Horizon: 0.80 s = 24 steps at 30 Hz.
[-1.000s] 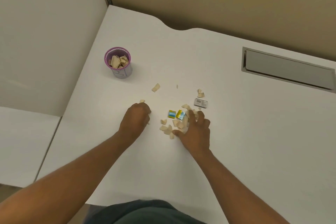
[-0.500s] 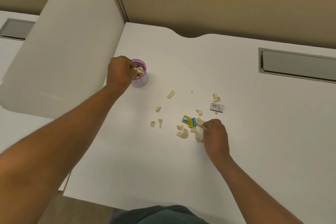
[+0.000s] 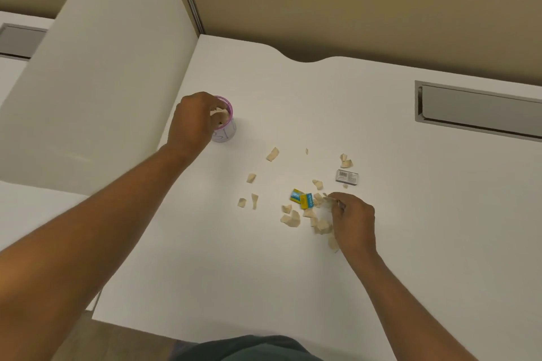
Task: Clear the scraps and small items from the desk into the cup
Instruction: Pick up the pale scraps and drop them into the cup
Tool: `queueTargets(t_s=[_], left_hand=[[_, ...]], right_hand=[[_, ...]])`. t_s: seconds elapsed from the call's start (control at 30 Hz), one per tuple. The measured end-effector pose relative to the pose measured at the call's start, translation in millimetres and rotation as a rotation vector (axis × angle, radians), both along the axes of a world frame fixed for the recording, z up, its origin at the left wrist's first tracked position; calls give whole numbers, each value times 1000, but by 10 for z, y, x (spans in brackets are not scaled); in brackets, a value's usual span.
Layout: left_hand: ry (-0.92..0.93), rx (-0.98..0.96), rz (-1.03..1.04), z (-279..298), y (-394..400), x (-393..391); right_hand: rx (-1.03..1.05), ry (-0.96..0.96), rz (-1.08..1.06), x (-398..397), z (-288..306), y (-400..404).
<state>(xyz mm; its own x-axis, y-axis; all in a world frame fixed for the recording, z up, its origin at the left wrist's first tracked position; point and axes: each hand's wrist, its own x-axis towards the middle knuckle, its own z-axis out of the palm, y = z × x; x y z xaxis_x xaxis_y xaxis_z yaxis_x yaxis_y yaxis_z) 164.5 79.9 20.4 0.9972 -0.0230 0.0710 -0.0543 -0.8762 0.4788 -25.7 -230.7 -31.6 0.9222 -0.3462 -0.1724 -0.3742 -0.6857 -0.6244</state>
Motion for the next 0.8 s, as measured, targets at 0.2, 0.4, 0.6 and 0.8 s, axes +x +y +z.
queueTargets(t_s=[0.2,0.4,0.6,0.8], left_hand=[[18,-116,13,-400,-182,-817],[270,-43,-135,-810,-340,-1536],[293,-22,-160,-859,-317,-1697],[303,-32,-159,-837,-292,-1594]], right_hand=[[181,-186,56,568,645,453],[82,-295,456,1436,904,1269],[-205,-165,779,2105,672,1916],[-405,44,1013,2364,578,2121]])
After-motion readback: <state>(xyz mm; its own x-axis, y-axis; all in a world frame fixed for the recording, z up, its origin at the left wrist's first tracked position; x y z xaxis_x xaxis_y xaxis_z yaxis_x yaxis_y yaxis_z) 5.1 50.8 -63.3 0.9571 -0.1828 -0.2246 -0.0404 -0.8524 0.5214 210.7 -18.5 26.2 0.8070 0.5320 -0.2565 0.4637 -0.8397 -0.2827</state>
